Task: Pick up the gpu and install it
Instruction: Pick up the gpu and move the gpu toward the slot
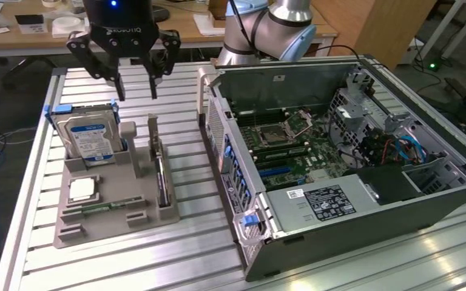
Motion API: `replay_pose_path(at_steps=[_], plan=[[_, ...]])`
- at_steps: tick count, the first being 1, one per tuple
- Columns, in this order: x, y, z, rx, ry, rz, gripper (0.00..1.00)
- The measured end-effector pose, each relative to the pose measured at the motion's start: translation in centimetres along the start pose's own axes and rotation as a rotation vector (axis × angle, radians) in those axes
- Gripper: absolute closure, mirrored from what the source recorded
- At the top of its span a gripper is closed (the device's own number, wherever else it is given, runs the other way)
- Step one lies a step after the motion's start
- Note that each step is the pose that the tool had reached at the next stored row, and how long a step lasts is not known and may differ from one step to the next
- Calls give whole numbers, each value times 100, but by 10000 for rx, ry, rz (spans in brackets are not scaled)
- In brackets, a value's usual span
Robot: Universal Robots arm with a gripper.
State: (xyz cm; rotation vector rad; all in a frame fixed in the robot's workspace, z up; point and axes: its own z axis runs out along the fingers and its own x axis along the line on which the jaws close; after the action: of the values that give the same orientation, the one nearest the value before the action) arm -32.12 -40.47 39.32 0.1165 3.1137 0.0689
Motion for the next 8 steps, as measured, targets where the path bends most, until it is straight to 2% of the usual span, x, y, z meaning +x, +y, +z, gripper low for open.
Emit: replay_pose_path(at_steps=[3,4,5,8], plan=[[0,0,0,0,0,-6,36],[0,0,1,0,0,-19,36],[1,0,5,-3,3,-80,29],[1,-2,21,-9,30,-436,29]])
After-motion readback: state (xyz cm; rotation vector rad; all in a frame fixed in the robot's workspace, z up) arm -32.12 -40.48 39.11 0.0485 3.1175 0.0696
